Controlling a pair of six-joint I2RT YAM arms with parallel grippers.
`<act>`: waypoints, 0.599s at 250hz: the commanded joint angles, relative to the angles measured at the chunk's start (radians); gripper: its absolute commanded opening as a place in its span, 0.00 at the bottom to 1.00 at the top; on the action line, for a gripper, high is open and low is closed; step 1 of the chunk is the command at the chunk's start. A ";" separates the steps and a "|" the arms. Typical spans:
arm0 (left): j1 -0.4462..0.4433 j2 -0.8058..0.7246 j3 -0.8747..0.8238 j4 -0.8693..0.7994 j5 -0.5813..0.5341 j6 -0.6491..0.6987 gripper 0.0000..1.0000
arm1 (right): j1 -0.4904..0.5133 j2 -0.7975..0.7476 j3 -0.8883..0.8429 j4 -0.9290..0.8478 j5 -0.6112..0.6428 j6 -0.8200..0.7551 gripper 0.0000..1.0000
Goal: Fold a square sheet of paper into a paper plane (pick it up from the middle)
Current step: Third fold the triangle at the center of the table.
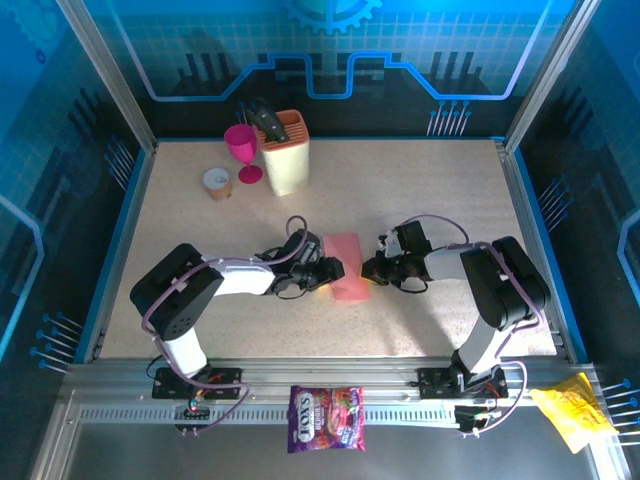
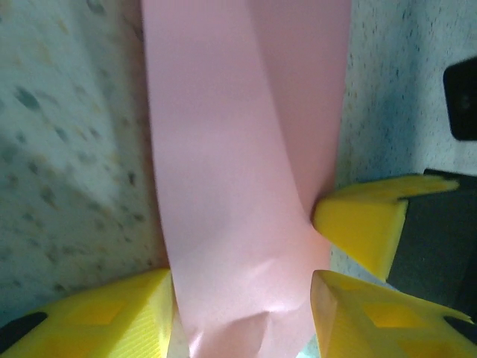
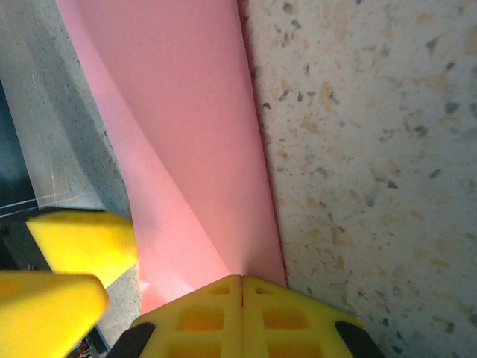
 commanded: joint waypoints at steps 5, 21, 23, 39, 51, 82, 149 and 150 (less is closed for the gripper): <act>0.027 0.028 0.039 0.028 0.053 0.069 0.52 | 0.012 0.112 -0.055 -0.107 0.150 -0.033 0.00; 0.030 0.035 0.051 0.027 0.066 0.083 0.51 | 0.011 0.114 -0.055 -0.111 0.150 -0.035 0.00; 0.029 0.036 0.053 0.027 0.068 0.085 0.51 | 0.011 0.114 -0.055 -0.111 0.150 -0.035 0.00; 0.029 0.045 0.062 0.030 0.079 0.087 0.51 | 0.011 0.115 -0.054 -0.114 0.151 -0.037 0.00; 0.030 0.050 0.061 0.041 0.085 0.086 0.51 | 0.009 0.115 -0.054 -0.115 0.150 -0.040 0.00; 0.030 0.059 0.046 0.087 0.100 0.067 0.50 | 0.009 0.117 -0.053 -0.115 0.149 -0.040 0.00; 0.030 0.049 0.017 0.115 0.104 0.061 0.37 | 0.009 0.110 -0.028 -0.146 0.139 -0.058 0.00; 0.030 0.049 0.016 0.116 0.104 0.062 0.37 | 0.009 0.110 -0.028 -0.146 0.138 -0.058 0.00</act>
